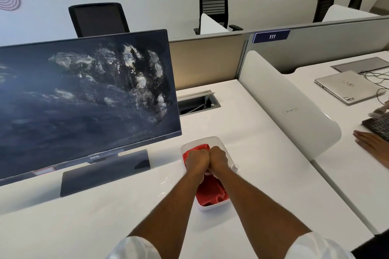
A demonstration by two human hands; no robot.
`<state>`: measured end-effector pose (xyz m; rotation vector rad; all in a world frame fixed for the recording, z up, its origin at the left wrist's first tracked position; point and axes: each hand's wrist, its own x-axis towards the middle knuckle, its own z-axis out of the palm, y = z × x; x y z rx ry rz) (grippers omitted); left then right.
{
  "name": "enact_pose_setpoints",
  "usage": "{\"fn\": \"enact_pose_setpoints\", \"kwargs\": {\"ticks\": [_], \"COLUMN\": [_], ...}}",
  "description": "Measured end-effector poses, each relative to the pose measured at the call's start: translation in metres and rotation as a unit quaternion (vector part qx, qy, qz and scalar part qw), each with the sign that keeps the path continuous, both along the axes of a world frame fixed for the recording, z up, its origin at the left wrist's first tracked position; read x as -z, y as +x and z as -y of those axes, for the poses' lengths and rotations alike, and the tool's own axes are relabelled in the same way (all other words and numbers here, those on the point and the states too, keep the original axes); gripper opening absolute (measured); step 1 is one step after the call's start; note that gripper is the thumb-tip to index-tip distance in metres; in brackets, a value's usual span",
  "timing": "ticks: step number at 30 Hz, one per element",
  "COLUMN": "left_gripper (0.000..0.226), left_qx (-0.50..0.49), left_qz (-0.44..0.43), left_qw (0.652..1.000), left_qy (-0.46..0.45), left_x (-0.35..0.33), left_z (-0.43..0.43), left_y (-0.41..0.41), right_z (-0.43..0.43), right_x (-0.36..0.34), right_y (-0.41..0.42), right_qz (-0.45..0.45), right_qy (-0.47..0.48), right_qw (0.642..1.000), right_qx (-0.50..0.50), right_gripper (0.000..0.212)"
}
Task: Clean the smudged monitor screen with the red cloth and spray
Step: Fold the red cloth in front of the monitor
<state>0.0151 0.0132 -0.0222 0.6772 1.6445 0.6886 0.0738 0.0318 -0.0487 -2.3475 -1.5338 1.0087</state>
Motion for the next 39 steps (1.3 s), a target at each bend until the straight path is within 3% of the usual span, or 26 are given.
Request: {"fn": "enact_pose_setpoints", "kwargs": {"ticks": [10, 13, 15, 17, 20, 25, 28, 32, 34, 39], "left_gripper": [0.03, 0.03, 0.034, 0.042, 0.049, 0.036, 0.052, 0.05, 0.05, 0.05], "left_qx": [-0.02, -0.02, -0.025, -0.026, -0.025, -0.062, -0.07, -0.053, -0.05, -0.086], "left_qz": [0.013, 0.026, 0.026, -0.003, -0.067, -0.11, -0.06, 0.135, 0.166, 0.223], "left_qw": [0.999, 0.998, 0.996, 0.995, 0.987, 0.961, 0.967, 0.975, 0.971, 0.954], "left_qy": [0.034, 0.057, 0.078, 0.097, 0.144, 0.246, 0.236, 0.17, 0.167, 0.182], "left_x": [-0.008, -0.008, -0.009, -0.009, -0.009, -0.006, -0.007, -0.011, -0.011, -0.006], "left_z": [-0.003, -0.003, -0.002, -0.001, 0.002, 0.012, 0.017, 0.025, 0.029, 0.049], "left_y": [-0.012, -0.015, -0.017, -0.018, -0.025, -0.046, -0.061, -0.092, -0.109, -0.155], "right_z": [-0.003, -0.002, -0.004, -0.005, -0.007, -0.014, -0.014, -0.009, -0.004, 0.008], "right_x": [-0.01, -0.016, -0.023, -0.033, -0.055, -0.098, -0.125, -0.14, -0.139, -0.12], "right_y": [-0.006, -0.006, -0.004, -0.003, -0.002, -0.004, -0.011, -0.024, -0.037, -0.089], "right_qz": [-0.008, -0.052, -0.095, -0.131, -0.169, -0.181, -0.191, -0.222, -0.239, -0.333], "right_qy": [0.04, 0.044, 0.056, 0.061, 0.056, 0.047, 0.013, 0.025, 0.04, 0.025], "right_qw": [0.999, 0.997, 0.992, 0.987, 0.981, 0.98, 0.98, 0.974, 0.97, 0.939], "right_qx": [0.003, 0.029, 0.056, 0.075, 0.08, 0.07, 0.055, 0.043, 0.01, -0.082], "right_gripper": [0.029, 0.023, 0.029, 0.033, 0.017, 0.008, 0.004, 0.01, 0.008, 0.037]}}
